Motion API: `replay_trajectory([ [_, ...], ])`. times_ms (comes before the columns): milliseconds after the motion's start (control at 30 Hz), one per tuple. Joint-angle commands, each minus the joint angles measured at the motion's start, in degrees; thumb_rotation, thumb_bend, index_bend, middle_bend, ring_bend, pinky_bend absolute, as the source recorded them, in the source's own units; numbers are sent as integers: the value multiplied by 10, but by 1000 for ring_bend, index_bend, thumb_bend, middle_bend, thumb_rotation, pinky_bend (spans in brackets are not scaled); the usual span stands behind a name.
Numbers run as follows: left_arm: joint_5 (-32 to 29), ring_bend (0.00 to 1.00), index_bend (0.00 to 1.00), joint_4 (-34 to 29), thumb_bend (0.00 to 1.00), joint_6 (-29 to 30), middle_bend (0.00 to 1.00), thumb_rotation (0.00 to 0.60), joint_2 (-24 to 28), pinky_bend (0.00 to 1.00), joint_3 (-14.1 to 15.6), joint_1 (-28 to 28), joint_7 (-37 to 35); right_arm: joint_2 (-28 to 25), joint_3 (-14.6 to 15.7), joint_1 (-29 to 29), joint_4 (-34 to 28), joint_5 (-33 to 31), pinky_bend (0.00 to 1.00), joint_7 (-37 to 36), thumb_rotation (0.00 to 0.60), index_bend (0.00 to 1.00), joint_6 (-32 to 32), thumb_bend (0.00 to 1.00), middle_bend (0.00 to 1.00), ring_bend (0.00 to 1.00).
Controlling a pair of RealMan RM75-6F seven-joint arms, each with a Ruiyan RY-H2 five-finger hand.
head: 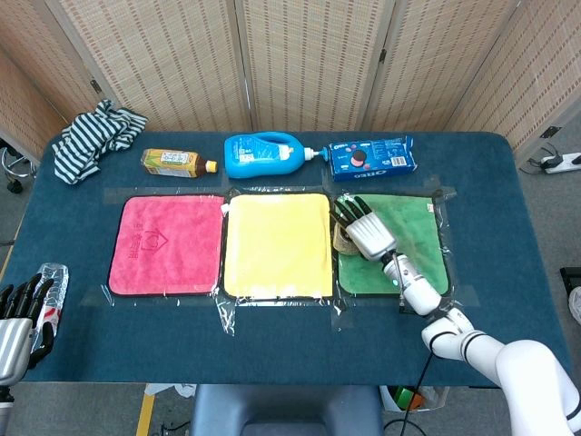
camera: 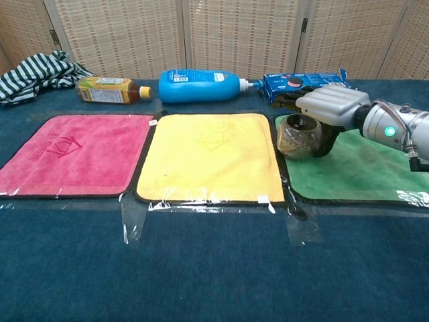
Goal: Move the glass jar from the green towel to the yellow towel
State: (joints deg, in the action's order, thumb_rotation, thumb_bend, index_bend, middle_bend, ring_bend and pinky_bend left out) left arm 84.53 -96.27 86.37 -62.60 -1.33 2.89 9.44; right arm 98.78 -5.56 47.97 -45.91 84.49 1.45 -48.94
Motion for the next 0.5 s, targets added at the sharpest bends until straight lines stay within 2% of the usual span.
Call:
replay_trajectory([
  [33, 1, 105, 82, 1, 697, 1, 56, 600, 0, 0, 0, -1, -2, 5, -3, 5, -8, 1, 0, 3, 600, 0, 0, 126, 0, 0],
  [200, 4, 105, 82, 2, 698, 6, 56, 600, 2, 0, 2, -4, -5, -13, -8, -3, -45, -3, 0, -7, 600, 0, -20, 125, 0, 0],
  [500, 11, 105, 82, -3, 698, 7, 56, 600, 2, 0, 4, -5, -1, -96, -9, -31, -95, -28, 0, 34, 600, 0, -25, 126, 0, 0],
])
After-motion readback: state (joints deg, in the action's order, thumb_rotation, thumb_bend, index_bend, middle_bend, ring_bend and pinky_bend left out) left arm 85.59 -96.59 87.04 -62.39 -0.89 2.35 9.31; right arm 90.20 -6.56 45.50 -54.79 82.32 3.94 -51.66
